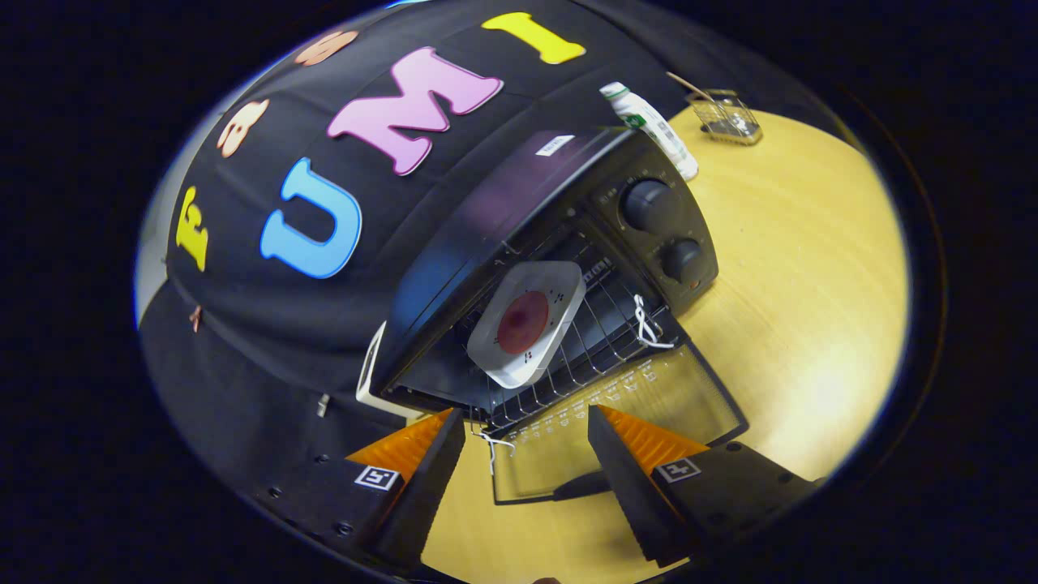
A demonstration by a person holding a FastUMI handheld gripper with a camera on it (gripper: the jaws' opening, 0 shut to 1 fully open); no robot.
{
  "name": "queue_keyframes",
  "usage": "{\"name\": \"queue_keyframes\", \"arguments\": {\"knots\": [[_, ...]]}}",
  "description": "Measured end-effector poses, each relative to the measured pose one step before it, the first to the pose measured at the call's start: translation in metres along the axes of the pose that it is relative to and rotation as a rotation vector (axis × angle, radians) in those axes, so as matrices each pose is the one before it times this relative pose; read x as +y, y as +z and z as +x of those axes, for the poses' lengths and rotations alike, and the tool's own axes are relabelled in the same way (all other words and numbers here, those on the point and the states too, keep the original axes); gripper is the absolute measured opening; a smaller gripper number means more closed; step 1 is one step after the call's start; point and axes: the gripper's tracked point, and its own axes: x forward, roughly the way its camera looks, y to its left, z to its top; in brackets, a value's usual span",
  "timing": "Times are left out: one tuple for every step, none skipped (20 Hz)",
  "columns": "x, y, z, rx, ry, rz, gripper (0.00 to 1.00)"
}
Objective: Open the toaster oven, put the food inside, and close the toaster oven door.
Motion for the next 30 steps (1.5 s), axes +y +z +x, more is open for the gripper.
{"name": "queue_keyframes", "arguments": {"knots": [[0.00313,0.00207,-0.00600,-0.00037,-0.00235,-0.05477,0.98],[0.00058,-0.00186,-0.00471,-0.00392,-0.00311,-0.05461,0.98],[0.00119,-0.00401,-0.00400,-0.00434,-0.01274,-0.05496,0.99],[-0.00111,-0.00551,-0.00210,0.00200,-0.01948,-0.05960,0.99],[0.00083,-0.00748,-0.00182,0.00546,-0.01030,-0.05454,0.98],[0.00158,-0.01020,-0.00076,0.01661,-0.00361,-0.04817,0.98],[0.00045,-0.01263,0.00010,0.02904,-0.01087,-0.04069,0.99],[-0.00226,-0.01541,0.00241,0.03923,-0.02075,-0.04078,0.99],[-0.00303,-0.01193,0.00113,0.02481,-0.02265,-0.04583,0.99],[-0.00330,-0.00949,0.00087,0.01552,-0.02432,-0.05057,0.99],[-0.00351,-0.00815,0.00194,0.01435,-0.02753,-0.05433,0.99],[-0.00195,-0.00778,0.00123,0.00947,-0.01857,-0.05103,0.99],[-0.00045,-0.00749,0.00246,0.00756,-0.01172,-0.04515,0.99],[-0.00089,-0.00623,0.00303,0.00997,-0.01441,-0.04118,0.99],[-0.00155,-0.00744,0.00249,0.01815,-0.01717,-0.03343,0.99],[-0.00023,-0.00735,0.00388,0.01793,-0.01361,-0.02040,0.99],[-0.00099,-0.00616,0.00281,0.02178,-0.01809,-0.00925,0.99],[-0.00098,-0.00634,0.00285,0.02369,-0.01774,-0.00248,0.99],[-0.00264,-0.00584,0.00480,0.02286,-0.02108,-0.00270,0.99],[-0.00099,-0.00526,0.00435,0.01949,-0.01337,-0.00250,0.99],[-0.00014,-0.00271,0.00488,0.01356,-0.00963,-0.00420,0.99],[-0.00106,-0.00100,0.00437,0.00782,-0.00971,-0.00307,1.00],[-0.00102,-0.00009,0.00387,0.00311,-0.00891,0.00401,1.00],[0.00006,0.00317,0.00176,-0.00648,-0.00029,0.01599,0.99],[-0.00130,0.00184,0.00371,-0.00325,-0.00936,0.02038,0.99],[0.00130,0.00292,0.00201,-0.00405,0.00086,0.02037,1.00],[0.00007,0.00272,0.00213,-0.00385,0.00169,0.01080,1.00],[0.00068,0.00253,0.00186,-0.00508,0.00756,0.00695,1.00],[0.00019,-0.00026,0.00057,0.00469,0.00087,0.00349,1.00],[-0.00009,0.00097,-0.00145,-0.00279,0.00024,-0.00393,1.00]]}}
